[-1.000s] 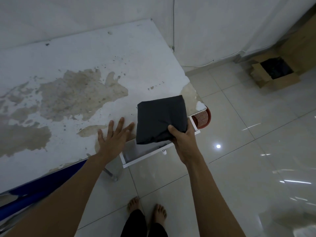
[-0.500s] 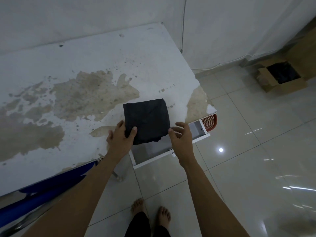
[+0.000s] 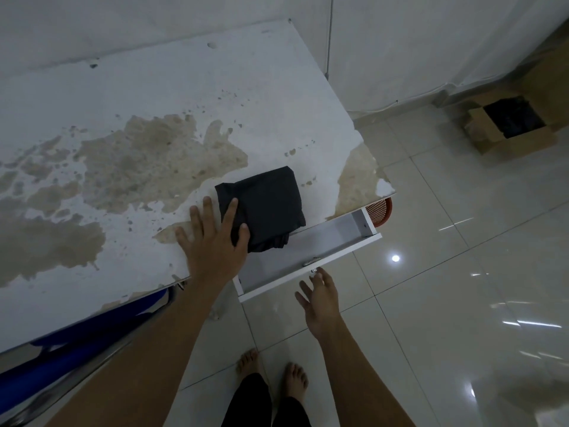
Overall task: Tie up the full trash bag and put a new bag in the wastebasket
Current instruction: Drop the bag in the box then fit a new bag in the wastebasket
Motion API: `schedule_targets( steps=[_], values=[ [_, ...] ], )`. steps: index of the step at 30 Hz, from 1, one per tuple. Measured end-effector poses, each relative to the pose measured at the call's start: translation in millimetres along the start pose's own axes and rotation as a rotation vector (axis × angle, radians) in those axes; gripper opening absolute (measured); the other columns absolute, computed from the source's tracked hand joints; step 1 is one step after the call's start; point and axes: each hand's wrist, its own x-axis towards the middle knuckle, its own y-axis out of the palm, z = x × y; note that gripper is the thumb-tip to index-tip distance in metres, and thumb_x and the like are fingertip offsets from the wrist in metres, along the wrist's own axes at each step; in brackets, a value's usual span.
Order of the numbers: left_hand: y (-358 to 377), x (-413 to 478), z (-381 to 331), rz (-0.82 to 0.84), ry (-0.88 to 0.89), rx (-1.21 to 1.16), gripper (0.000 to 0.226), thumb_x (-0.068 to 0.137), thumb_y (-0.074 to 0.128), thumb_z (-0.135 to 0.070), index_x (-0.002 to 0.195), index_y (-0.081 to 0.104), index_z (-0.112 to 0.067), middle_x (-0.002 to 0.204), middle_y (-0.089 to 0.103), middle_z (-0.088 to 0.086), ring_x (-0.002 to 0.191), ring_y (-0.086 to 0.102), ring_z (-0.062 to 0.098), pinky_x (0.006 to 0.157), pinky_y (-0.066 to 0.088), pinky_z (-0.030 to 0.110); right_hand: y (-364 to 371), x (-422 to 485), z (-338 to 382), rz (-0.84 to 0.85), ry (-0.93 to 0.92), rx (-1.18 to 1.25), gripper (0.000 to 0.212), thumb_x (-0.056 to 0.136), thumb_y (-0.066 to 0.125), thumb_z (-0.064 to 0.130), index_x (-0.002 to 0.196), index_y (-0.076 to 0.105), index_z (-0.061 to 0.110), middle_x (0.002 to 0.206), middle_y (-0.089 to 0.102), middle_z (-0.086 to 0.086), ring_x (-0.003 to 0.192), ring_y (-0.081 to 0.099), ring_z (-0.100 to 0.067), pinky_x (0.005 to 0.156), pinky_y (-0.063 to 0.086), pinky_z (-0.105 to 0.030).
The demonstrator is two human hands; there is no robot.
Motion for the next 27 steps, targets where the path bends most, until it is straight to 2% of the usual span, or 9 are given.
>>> schedule_targets(
  steps=[3, 5, 7, 9, 13, 16, 21, 27],
  values=[
    [-4.2, 16.1, 4.8, -0.026, -0.02, -0.032, 0.059, 0.089, 0.041, -0.063, 0.145, 0.039, -0.046, 0.15, 0.037, 0.007, 0.13, 0.039, 0.035, 0.091, 0.037, 0.055, 6.3, 5.0, 5.6, -0.003, 0.084, 0.233, 0.037, 0.107, 0.046, 0.015, 0.142, 0.048, 0.008, 0.139, 0.051, -0.011, 0.122, 0.056, -0.031, 0.111, 0.044, -0.044],
    [-5.6, 21.8, 5.4, -0.047, -0.039, -0.052, 0.057, 0.087, 0.043, -0.064, 0.142, 0.04, -0.049, 0.146, 0.038, 0.006, 0.124, 0.038, 0.033, 0.087, 0.037, 0.051, 8.6, 7.4, 6.5, -0.024, 0.094, 0.261, 0.037, 0.106, 0.048, 0.013, 0.142, 0.048, 0.005, 0.131, 0.055, -0.011, 0.12, 0.056, -0.029, 0.113, 0.042, -0.044],
    [-4.9, 22.1, 2.6, -0.046, -0.079, -0.071, 0.057, 0.089, 0.041, -0.064, 0.144, 0.034, -0.051, 0.148, 0.035, 0.004, 0.126, 0.035, 0.032, 0.09, 0.035, 0.052, 9.9, 7.3, 6.3, -0.039, 0.076, 0.247, 0.034, 0.105, 0.049, 0.014, 0.138, 0.049, 0.005, 0.118, 0.057, -0.007, 0.115, 0.057, -0.027, 0.114, 0.042, -0.044],
    [-4.1, 22.0, 0.9, -0.053, -0.116, -0.083, 0.059, 0.091, 0.039, -0.062, 0.147, 0.03, -0.048, 0.151, 0.033, 0.003, 0.129, 0.034, 0.031, 0.094, 0.032, 0.053, 11.9, 7.9, 6.1, -0.05, 0.051, 0.24, 0.029, 0.105, 0.05, 0.014, 0.132, 0.052, 0.004, 0.121, 0.059, -0.01, 0.113, 0.059, -0.027, 0.112, 0.043, -0.043],
    [-4.9, 23.1, 1.7, -0.089, -0.163, -0.132, 0.072, 0.09, 0.043, -0.059, 0.152, 0.027, -0.026, 0.152, 0.038, 0.003, 0.131, 0.037, 0.028, 0.096, 0.029, 0.05, 21.3, 5.4, 14.4, -0.023, 0.031, 0.253, 0.032, 0.103, 0.054, 0.013, 0.132, 0.054, 0.001, 0.121, 0.061, -0.013, 0.117, 0.062, -0.029, 0.111, 0.045, -0.042],
    [-5.3, 22.9, 1.6, -0.103, -0.189, -0.181, 0.074, 0.088, 0.047, -0.059, 0.145, 0.03, -0.015, 0.151, 0.038, 0.006, 0.13, 0.039, 0.028, 0.095, 0.03, 0.051, 36.5, 6.8, 24.1, 0.017, 0.042, 0.228, 0.033, 0.102, 0.055, 0.012, 0.133, 0.053, -0.001, 0.124, 0.061, -0.017, 0.116, 0.064, -0.029, 0.109, 0.047, -0.039],
    [-6.8, 23.2, 1.7, -0.117, -0.175, -0.175, 0.062, 0.089, 0.049, -0.058, 0.129, 0.039, -0.011, 0.151, 0.038, 0.009, 0.13, 0.039, 0.03, 0.096, 0.03, 0.051, 53.3, 10.8, 34.5, 0.059, 0.031, 0.216, 0.034, 0.102, 0.055, 0.012, 0.134, 0.051, -0.001, 0.118, 0.063, -0.014, 0.116, 0.064, -0.029, 0.107, 0.048, -0.038],
    [-6.7, 23.5, 1.2, -0.119, -0.165, -0.174, 0.058, 0.091, 0.05, -0.054, 0.129, 0.039, -0.011, 0.152, 0.038, 0.009, 0.132, 0.037, 0.03, 0.098, 0.028, 0.052, 55.4, 15.7, 36.8, 0.071, 0.005, 0.195, 0.036, 0.102, 0.056, 0.013, 0.135, 0.051, 0.0, 0.13, 0.061, -0.018, 0.115, 0.065, -0.027, 0.107, 0.048, -0.037]
  ],
)
